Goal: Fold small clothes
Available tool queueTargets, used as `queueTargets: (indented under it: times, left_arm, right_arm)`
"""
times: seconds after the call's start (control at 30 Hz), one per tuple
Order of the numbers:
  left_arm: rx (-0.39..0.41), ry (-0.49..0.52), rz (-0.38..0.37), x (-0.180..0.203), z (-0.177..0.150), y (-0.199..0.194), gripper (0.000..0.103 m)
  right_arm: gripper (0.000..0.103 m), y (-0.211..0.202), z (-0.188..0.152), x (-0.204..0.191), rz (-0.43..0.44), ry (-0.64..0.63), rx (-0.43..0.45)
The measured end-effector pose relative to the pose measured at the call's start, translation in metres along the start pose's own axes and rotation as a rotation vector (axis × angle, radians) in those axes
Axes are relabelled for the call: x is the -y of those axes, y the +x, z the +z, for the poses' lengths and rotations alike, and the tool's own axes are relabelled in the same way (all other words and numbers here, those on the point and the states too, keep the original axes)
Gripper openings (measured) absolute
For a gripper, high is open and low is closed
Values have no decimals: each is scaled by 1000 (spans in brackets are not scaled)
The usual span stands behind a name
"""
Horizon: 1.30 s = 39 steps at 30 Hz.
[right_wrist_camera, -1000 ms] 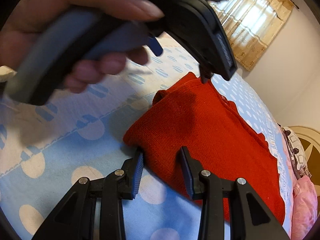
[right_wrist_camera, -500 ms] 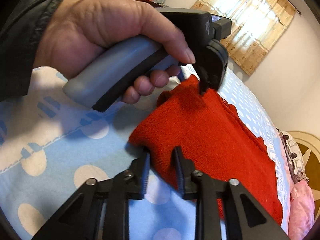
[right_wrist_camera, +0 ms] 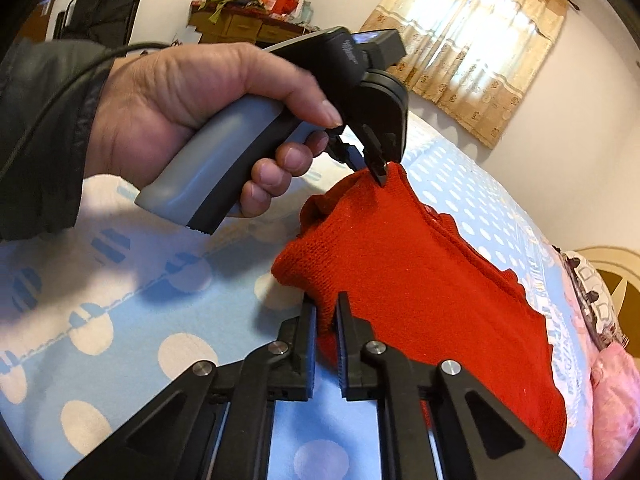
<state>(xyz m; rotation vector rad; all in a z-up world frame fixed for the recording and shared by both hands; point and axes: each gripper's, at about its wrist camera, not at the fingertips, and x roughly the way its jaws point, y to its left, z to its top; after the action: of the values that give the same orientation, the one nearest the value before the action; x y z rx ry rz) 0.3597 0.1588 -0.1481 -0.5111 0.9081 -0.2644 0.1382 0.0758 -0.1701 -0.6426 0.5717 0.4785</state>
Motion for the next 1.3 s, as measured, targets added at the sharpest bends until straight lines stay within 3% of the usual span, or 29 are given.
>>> queueTargets:
  times: [0.27,0.63,1.3]
  left_arm:
    - [33,-50,-69,6,5,-7,13]
    - [86,-32,-156,55,16,-23,13]
    - [63,44,-164,139,20,8,13]
  right_arm:
    - [7,-6,-4,29,20,117,44]
    - [6,-26,-22,62,17,252,86]
    - [5,-47,-68,133,12,452,103]
